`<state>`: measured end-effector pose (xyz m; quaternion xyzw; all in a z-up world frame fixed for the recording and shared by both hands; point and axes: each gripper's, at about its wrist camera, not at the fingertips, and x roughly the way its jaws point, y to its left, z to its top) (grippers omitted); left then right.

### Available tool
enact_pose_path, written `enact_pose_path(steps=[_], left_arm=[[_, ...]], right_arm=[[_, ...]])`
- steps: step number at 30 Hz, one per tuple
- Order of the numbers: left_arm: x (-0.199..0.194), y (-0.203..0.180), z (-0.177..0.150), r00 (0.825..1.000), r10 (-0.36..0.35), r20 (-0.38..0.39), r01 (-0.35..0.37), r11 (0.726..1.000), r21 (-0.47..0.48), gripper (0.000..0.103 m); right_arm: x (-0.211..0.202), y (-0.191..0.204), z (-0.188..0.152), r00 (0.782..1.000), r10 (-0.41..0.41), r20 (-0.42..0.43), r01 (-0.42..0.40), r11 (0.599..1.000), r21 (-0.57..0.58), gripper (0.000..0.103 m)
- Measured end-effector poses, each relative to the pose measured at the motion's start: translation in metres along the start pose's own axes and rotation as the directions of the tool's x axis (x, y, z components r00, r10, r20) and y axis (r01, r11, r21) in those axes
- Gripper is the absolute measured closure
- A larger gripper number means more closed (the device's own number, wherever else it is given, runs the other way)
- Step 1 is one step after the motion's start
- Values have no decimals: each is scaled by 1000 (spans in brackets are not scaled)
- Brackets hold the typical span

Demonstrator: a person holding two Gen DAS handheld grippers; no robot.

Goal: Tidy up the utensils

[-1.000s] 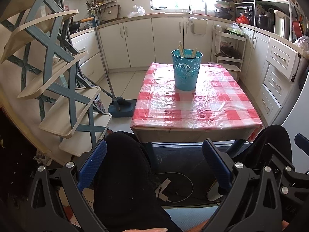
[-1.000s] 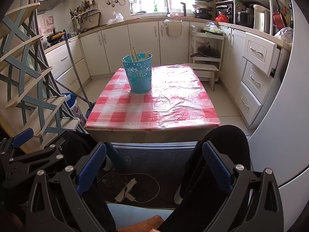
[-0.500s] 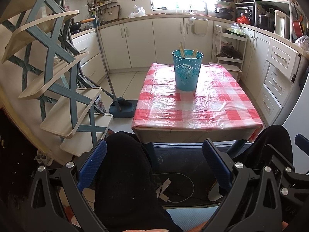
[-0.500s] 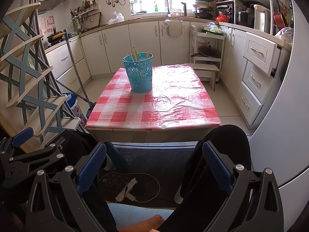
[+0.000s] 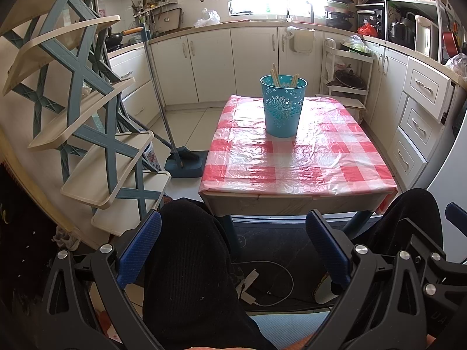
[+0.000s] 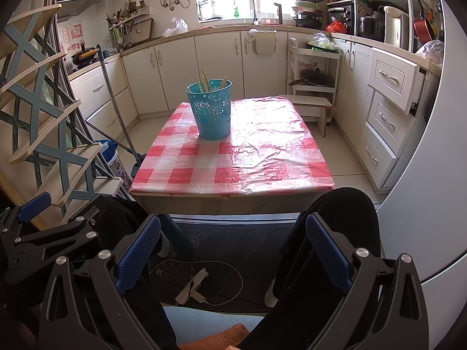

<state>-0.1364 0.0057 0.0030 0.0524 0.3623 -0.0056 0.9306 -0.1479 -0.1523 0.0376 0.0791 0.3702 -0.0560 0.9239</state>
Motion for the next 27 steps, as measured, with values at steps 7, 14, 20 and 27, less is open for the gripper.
enact_pose_path(steps=[7,14,20,27], left_arm=[[7,7,-5,995,-95,-25,94,995,-39,8],[28,4,3,998,-59,-33,59,998,-2,8],[52,5,14,997,-42,-57,42,999,-6,8],[111,-6,45,998,-25,-50,24,999,-21,8]], right_arm=[[1,1,-1,1000,24,1,-24,1000,0,7],[10,-2,4,1000,27,6,-27,999,-26,7],[28,-18,10,1000,14,-8,-14,1000,14,8],[66,-26,31,1000,5,-15,-5,1000,-9,8]])
